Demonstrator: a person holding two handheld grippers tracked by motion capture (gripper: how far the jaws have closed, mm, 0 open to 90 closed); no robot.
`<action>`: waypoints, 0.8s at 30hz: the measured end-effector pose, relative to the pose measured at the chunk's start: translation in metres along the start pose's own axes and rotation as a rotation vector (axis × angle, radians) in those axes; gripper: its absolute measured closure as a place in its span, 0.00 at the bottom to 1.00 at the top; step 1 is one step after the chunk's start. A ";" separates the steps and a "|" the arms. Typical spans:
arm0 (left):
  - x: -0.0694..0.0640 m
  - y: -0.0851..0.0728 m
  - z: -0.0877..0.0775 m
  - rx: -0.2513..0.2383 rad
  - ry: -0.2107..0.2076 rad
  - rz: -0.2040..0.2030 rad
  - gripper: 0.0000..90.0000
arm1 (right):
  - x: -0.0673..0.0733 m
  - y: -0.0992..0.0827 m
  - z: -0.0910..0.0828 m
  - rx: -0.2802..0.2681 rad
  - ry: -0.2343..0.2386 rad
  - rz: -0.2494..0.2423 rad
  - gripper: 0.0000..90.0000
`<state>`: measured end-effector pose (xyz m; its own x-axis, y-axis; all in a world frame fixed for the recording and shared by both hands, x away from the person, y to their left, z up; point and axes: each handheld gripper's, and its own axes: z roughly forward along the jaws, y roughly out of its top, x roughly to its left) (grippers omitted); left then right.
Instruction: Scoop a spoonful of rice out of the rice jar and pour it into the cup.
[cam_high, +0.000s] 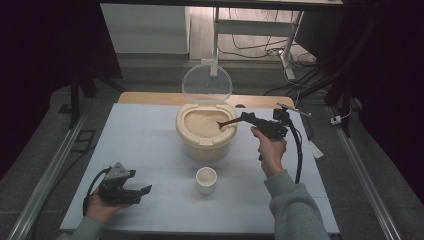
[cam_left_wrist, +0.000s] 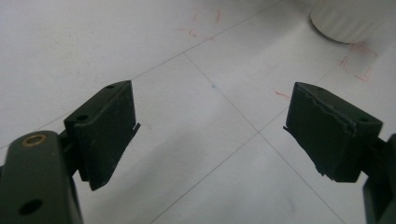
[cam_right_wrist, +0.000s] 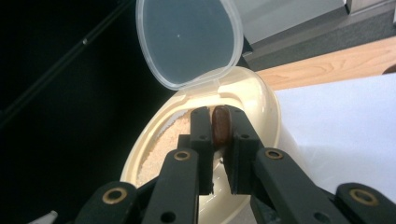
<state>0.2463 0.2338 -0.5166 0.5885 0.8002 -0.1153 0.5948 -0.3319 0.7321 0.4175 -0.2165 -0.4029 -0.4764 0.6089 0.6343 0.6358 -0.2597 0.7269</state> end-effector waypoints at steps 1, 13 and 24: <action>0.000 0.000 0.000 0.000 0.000 0.000 0.18 | -0.002 0.000 0.000 -0.003 0.004 0.018 0.92; 0.000 0.000 0.000 -0.003 0.001 0.005 0.18 | -0.014 0.003 -0.005 -0.031 0.049 0.177 0.92; 0.000 0.000 0.001 -0.001 0.002 0.008 0.18 | -0.022 0.006 -0.011 -0.055 0.089 0.262 0.92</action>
<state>0.2466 0.2335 -0.5169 0.5918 0.7987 -0.1084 0.5899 -0.3375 0.7335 0.4251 -0.2401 -0.4091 -0.3535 0.4482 0.8211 0.7114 -0.4411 0.5471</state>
